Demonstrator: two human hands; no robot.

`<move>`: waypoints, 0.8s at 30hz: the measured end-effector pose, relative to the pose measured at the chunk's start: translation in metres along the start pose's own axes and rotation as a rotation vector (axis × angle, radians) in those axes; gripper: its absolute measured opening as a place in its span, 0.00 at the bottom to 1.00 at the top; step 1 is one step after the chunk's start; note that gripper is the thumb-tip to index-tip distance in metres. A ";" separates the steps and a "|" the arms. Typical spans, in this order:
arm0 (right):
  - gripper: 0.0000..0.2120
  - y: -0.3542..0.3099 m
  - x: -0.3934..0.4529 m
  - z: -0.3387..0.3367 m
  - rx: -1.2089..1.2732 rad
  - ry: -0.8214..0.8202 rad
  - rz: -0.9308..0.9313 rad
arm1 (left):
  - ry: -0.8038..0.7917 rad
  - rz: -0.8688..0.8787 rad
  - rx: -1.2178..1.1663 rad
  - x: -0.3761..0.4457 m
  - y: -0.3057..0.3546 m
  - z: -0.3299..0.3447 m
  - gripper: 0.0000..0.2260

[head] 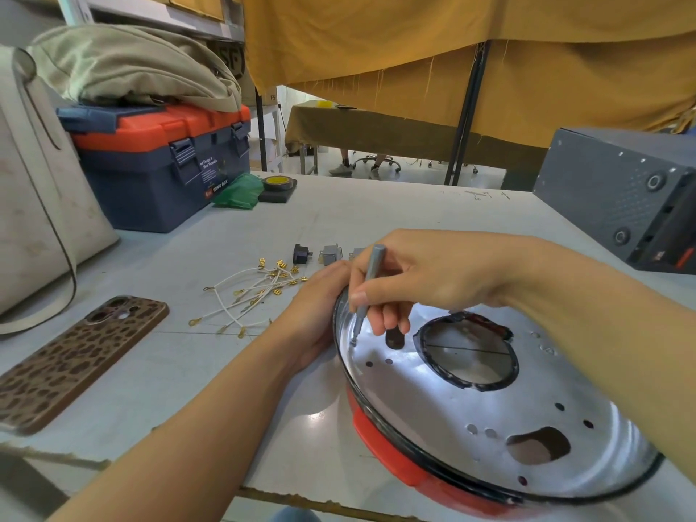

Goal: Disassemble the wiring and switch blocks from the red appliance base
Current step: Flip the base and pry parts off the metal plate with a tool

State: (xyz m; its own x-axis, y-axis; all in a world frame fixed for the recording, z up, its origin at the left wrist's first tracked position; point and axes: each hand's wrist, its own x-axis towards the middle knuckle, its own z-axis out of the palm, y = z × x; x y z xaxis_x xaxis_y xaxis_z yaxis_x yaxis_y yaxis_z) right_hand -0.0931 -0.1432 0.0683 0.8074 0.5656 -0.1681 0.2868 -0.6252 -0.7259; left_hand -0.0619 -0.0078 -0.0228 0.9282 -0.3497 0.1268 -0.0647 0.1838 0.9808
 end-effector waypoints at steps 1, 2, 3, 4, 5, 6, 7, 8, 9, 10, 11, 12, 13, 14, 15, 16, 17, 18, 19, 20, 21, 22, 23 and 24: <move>0.08 0.000 -0.001 -0.002 0.018 -0.018 0.002 | 0.016 -0.014 -0.001 0.001 0.000 0.000 0.13; 0.07 0.000 -0.002 -0.003 0.033 -0.029 0.008 | 0.031 -0.026 -0.003 0.000 0.000 0.000 0.14; 0.07 0.001 -0.002 -0.004 0.046 -0.030 0.014 | 0.041 -0.034 -0.006 0.000 0.000 0.000 0.15; 0.07 0.001 -0.002 -0.003 0.059 -0.029 0.021 | 0.049 -0.036 -0.006 0.000 0.001 0.000 0.15; 0.07 0.001 -0.002 -0.002 0.074 -0.025 0.031 | 0.050 -0.038 -0.004 -0.001 0.001 0.001 0.15; 0.07 0.002 -0.001 0.001 0.093 -0.015 0.042 | 0.045 -0.038 -0.003 -0.001 0.002 0.001 0.13; 0.07 0.002 -0.001 0.003 0.114 0.003 0.052 | 0.036 -0.038 -0.007 -0.002 0.002 0.001 0.11; 0.07 0.003 0.000 0.006 0.138 0.029 0.058 | 0.029 -0.038 -0.015 -0.002 0.002 0.001 0.10; 0.08 0.004 0.001 0.009 0.165 0.056 0.061 | 0.026 -0.036 -0.022 -0.002 0.001 0.000 0.10; 0.08 0.005 0.002 0.012 0.195 0.082 0.062 | 0.029 -0.033 -0.023 -0.001 0.000 0.000 0.10; 0.07 0.006 0.002 0.014 0.224 0.104 0.061 | 0.032 -0.027 -0.020 -0.002 0.000 0.000 0.11; 0.08 0.006 0.002 0.017 0.248 0.124 0.058 | 0.025 -0.018 -0.021 -0.002 0.000 -0.001 0.12; 0.10 0.006 0.002 0.020 0.261 0.149 0.053 | 0.001 -0.008 -0.025 -0.003 0.001 0.000 0.14; 0.14 0.007 0.002 0.023 0.259 0.185 0.045 | -0.044 0.003 -0.025 -0.005 0.002 0.001 0.17; 0.17 0.006 0.003 0.026 0.237 0.229 0.036 | -0.091 0.006 -0.023 -0.006 0.003 0.001 0.22; 0.18 0.006 0.004 0.028 0.195 0.270 0.025 | -0.119 0.004 -0.018 -0.007 0.004 0.002 0.25; 0.18 0.006 0.004 0.029 0.142 0.296 0.015 | -0.121 0.001 -0.014 -0.007 0.004 0.003 0.26; 0.18 0.005 0.004 0.029 0.090 0.305 0.010 | -0.099 -0.006 -0.022 -0.007 0.005 0.003 0.24; 0.17 0.004 0.005 0.029 0.049 0.297 0.010 | -0.069 -0.013 -0.041 -0.007 0.005 0.002 0.20; 0.16 0.003 0.004 0.028 0.017 0.279 0.013 | -0.044 -0.021 -0.058 -0.007 0.004 0.001 0.16; 0.16 0.002 0.004 0.027 -0.009 0.260 0.017 | -0.030 -0.027 -0.068 -0.007 0.004 0.001 0.14; 0.15 0.001 0.004 0.026 -0.037 0.244 0.020 | -0.024 -0.027 -0.067 -0.007 0.003 0.001 0.15; 0.15 0.000 0.004 0.025 -0.065 0.230 0.026 | -0.022 -0.024 -0.061 -0.006 0.003 0.001 0.19; 0.15 -0.001 0.003 0.023 -0.091 0.215 0.032 | -0.024 -0.017 -0.051 -0.006 0.003 0.002 0.22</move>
State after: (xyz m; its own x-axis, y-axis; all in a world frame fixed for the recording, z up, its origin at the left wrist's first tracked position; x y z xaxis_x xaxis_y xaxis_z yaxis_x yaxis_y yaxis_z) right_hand -0.1026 -0.1282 0.0525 0.9054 0.4230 -0.0369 0.2967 -0.6922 -0.6579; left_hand -0.0682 -0.0067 -0.0200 0.9201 -0.3747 0.1140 -0.0293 0.2244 0.9741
